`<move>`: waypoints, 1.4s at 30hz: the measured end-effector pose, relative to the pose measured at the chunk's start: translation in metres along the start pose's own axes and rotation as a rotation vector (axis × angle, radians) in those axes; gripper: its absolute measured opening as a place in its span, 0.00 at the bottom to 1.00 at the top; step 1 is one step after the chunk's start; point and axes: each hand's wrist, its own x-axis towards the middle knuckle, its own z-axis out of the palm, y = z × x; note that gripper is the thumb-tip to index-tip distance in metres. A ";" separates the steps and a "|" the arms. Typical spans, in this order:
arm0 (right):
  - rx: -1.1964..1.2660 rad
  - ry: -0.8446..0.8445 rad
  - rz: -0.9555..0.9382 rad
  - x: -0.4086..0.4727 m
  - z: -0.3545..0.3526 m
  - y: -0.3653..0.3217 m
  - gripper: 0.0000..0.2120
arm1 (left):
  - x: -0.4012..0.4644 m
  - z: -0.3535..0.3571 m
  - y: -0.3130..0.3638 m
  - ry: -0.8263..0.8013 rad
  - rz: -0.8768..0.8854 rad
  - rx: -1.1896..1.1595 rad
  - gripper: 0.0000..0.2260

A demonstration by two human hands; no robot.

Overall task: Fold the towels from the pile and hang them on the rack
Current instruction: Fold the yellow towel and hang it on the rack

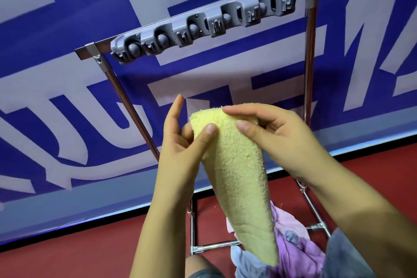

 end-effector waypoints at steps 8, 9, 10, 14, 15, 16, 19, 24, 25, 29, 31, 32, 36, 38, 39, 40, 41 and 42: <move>-0.163 -0.100 0.022 -0.005 -0.007 0.001 0.21 | 0.000 0.001 0.005 0.011 0.088 0.001 0.29; -0.210 -0.069 0.004 -0.005 -0.008 -0.001 0.21 | 0.000 0.001 0.005 -0.012 0.102 0.012 0.30; -0.246 -0.035 -0.014 -0.004 -0.009 -0.003 0.21 | -0.001 0.002 0.004 -0.040 0.117 0.029 0.31; -0.279 0.050 -0.058 -0.003 -0.012 -0.005 0.24 | -0.003 0.002 0.003 -0.082 0.175 0.132 0.33; -0.231 0.070 -0.061 -0.002 -0.012 -0.004 0.24 | -0.002 0.003 0.004 -0.064 0.191 0.153 0.32; -0.171 0.090 -0.061 -0.002 -0.013 -0.004 0.24 | -0.002 0.003 0.005 -0.039 0.211 0.185 0.31; 0.017 0.123 -0.062 0.000 -0.013 -0.005 0.22 | 0.000 0.006 0.007 0.043 0.278 0.289 0.29; 0.161 0.154 -0.079 0.002 -0.014 -0.013 0.21 | 0.004 0.011 0.010 -0.019 0.305 0.129 0.26; 0.184 0.164 -0.079 0.002 -0.013 -0.014 0.21 | 0.005 0.012 0.011 -0.018 0.308 0.097 0.26; 0.262 0.198 -0.072 0.005 -0.010 -0.018 0.22 | 0.009 0.016 0.011 0.044 0.319 0.001 0.25; 0.302 0.211 -0.065 0.006 -0.010 -0.020 0.22 | 0.010 0.018 0.012 0.085 0.315 -0.031 0.25; 0.320 0.212 -0.061 0.006 -0.010 -0.021 0.22 | 0.010 0.019 0.013 0.095 0.311 -0.051 0.26; 0.348 0.171 -0.032 0.009 -0.006 -0.024 0.21 | 0.014 0.014 0.015 0.050 0.259 -0.079 0.31; 0.342 0.156 -0.023 0.011 -0.003 -0.026 0.21 | 0.016 0.010 0.015 0.005 0.201 -0.097 0.28; 0.337 0.154 -0.022 0.012 -0.003 -0.027 0.21 | 0.016 0.008 0.014 -0.012 0.186 -0.112 0.25; 0.330 0.154 -0.018 0.013 -0.003 -0.027 0.20 | 0.017 0.006 0.014 -0.016 0.183 -0.126 0.23; 0.315 0.154 -0.011 0.013 -0.005 -0.027 0.20 | 0.017 0.005 0.015 -0.007 0.186 -0.137 0.22; 0.281 0.152 -0.001 0.014 -0.006 -0.027 0.20 | 0.018 0.003 0.015 0.008 0.191 -0.144 0.21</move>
